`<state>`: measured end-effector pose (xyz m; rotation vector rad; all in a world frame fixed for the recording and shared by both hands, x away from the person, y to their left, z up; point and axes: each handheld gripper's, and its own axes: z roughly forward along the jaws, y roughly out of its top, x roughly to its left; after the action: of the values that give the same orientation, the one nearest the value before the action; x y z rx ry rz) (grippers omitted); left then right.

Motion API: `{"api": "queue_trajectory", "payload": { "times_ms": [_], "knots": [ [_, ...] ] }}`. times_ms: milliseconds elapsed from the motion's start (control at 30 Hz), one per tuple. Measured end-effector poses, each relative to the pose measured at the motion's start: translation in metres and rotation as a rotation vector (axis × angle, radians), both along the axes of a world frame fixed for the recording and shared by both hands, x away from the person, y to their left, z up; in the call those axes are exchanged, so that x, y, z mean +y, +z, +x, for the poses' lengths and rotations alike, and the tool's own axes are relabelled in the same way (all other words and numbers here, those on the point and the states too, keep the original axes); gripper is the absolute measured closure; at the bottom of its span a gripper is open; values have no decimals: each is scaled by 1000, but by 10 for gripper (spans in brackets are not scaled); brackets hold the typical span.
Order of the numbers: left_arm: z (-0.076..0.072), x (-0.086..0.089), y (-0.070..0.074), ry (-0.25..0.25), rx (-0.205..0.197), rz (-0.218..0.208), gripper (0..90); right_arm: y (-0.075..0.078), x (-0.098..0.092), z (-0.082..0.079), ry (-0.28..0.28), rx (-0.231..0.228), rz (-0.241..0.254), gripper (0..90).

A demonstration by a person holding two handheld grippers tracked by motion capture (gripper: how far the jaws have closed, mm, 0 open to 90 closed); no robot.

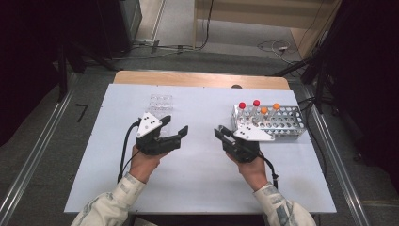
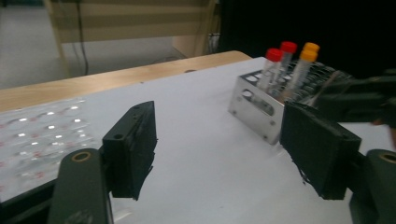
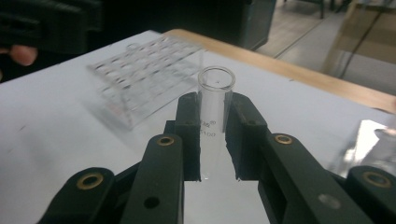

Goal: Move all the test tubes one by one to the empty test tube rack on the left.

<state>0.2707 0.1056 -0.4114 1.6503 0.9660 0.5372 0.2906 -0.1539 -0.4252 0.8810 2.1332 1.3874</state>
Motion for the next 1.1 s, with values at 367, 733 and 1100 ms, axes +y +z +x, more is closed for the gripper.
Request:
{"api": "queue_trajectory", "payload": {
  "times_ms": [367, 733, 1100],
  "knots": [
    [-5, -29, -4, -145, 26, 19, 579, -13, 36, -13, 97, 28, -39, 738],
    [-2, -33, -8, -161, 44, 46, 703, -15, 39, -14, 105, 34, -43, 738],
    [-2, -32, -9, -166, 30, 62, 766, -15, 39, -14, 105, 36, -39, 737]
  ]
}}
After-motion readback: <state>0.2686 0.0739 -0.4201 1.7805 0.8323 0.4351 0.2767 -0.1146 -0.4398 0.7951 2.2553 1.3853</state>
